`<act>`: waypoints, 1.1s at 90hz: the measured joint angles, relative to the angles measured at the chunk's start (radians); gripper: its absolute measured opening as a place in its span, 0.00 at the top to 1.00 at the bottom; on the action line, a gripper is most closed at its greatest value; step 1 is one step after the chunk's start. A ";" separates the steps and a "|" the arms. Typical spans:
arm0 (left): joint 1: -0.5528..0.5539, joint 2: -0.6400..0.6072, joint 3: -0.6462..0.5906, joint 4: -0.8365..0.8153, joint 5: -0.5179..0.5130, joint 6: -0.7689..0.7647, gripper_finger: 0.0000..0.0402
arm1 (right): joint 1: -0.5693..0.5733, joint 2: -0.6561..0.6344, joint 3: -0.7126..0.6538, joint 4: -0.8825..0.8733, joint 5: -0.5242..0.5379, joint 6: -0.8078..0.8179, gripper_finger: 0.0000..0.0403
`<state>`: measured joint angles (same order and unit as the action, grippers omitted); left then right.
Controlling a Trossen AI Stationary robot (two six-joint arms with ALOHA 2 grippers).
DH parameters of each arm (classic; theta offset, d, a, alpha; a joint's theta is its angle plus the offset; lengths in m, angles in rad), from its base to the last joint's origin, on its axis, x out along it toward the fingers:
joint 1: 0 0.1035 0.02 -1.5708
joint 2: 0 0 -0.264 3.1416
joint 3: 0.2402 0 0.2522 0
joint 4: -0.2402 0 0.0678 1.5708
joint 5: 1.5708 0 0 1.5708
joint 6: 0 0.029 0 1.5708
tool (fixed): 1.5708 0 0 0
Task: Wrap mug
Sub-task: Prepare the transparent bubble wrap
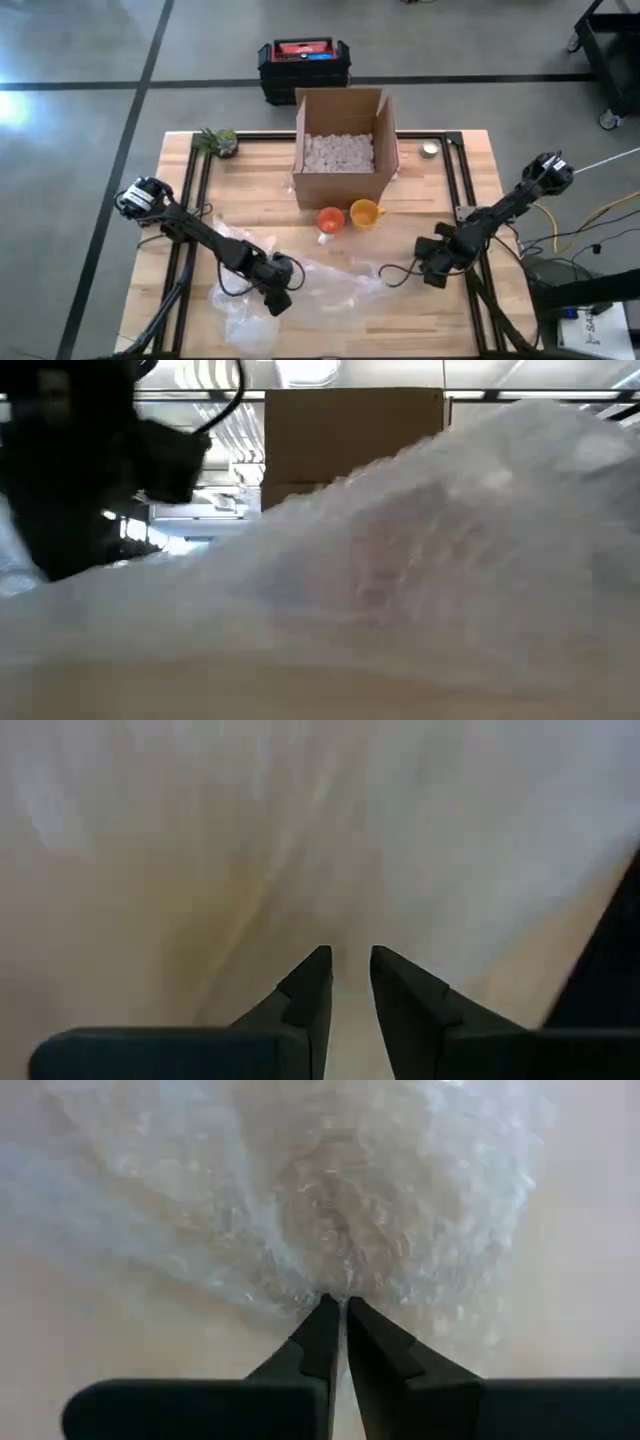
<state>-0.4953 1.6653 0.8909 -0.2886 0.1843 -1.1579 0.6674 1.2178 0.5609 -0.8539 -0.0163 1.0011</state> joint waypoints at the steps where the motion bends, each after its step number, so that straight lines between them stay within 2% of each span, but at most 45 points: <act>1: 0.000 -0.002 0.004 0.000 0.005 -0.002 0.85 | 0.001 -0.004 0.009 -0.005 -0.005 0.001 0.98; 7: -0.001 -0.019 0.042 0.003 0.005 0.002 0.85 | 0.001 -0.036 0.063 -0.016 -0.002 -0.010 0.98; 14: 0.000 -0.037 0.107 0.014 -0.075 0.073 0.86 | -0.001 -0.069 0.114 -0.001 0.035 -0.067 0.98; 18: 0.000 -0.045 0.141 0.014 -0.147 0.133 0.86 | -0.005 -0.078 0.144 0.014 0.096 -0.117 0.98; 28: -0.001 -0.043 0.203 0.049 -0.383 0.289 0.89 | -0.007 -0.088 0.168 0.106 0.360 -0.249 0.98; 34: 0.003 -0.029 0.210 0.069 -0.403 0.328 0.90 | -0.015 -0.080 0.163 0.168 0.465 -0.327 0.98; 39: 0.005 -0.003 0.203 0.072 -0.395 0.323 0.91 | -0.033 -0.061 0.154 0.206 0.489 -0.369 0.98; 48: 0.002 0.047 0.177 0.068 -0.333 0.244 0.92 | -0.055 -0.019 0.136 0.188 0.439 -0.338 0.98; 59: -0.019 0.121 0.166 0.069 -0.247 0.155 0.93 | -0.039 0.037 0.110 0.132 0.298 -0.216 0.98; 80: -0.041 0.193 0.167 0.061 -0.226 0.093 0.94 | 0.038 0.095 0.093 -0.075 0.012 -0.011 0.98; 90: -0.037 0.193 0.167 0.062 -0.225 0.095 0.94 | 0.046 0.066 0.157 -0.181 -0.007 -0.005 0.98; 99: -0.034 0.183 0.167 0.061 -0.227 0.101 0.94 | 0.044 0.021 0.223 -0.203 -0.006 -0.043 0.98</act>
<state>-0.5289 1.8484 1.0580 -0.2279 -0.0422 -1.0574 0.7116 1.2384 0.7836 -1.0574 -0.0218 0.9583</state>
